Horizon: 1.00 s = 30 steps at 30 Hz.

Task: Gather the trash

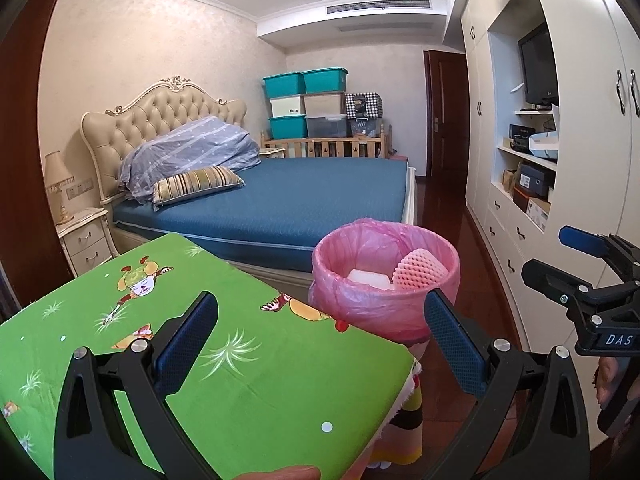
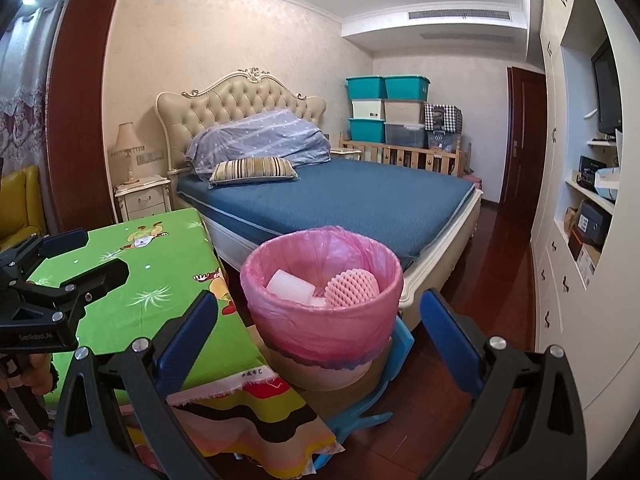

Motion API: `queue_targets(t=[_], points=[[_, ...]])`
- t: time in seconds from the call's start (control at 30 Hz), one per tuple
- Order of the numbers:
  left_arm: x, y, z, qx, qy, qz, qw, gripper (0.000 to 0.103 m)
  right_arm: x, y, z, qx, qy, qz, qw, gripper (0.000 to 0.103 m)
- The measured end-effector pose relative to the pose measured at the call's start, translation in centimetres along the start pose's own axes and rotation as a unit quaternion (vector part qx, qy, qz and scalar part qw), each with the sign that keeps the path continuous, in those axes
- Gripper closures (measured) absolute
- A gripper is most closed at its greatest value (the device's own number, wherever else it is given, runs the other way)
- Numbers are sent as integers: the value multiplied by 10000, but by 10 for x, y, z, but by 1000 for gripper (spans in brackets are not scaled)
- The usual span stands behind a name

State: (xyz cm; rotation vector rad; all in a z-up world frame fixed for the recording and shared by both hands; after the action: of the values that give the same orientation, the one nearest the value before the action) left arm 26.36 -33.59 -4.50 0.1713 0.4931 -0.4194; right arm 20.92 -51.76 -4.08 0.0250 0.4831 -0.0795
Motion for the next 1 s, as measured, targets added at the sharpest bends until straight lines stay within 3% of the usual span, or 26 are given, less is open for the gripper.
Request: queue_targets(t=[1.0], points=[[-1, -3, 3, -141, 15, -29, 9999, 6, 6, 10, -6, -116, -15, 90, 9999, 5]])
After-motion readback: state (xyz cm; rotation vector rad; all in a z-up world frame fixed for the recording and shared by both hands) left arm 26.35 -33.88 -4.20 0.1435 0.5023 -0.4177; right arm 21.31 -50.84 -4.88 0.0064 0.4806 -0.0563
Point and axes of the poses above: each gripper's, at about its wrist camera, not at the fingertips, and x roughly the way its jaws point, y to its left, z to its top, the point moved 10 cm from there along x, roughly the way its jaws point, and after that the axes turned 7 degrees about y, right-handed, at the moved point
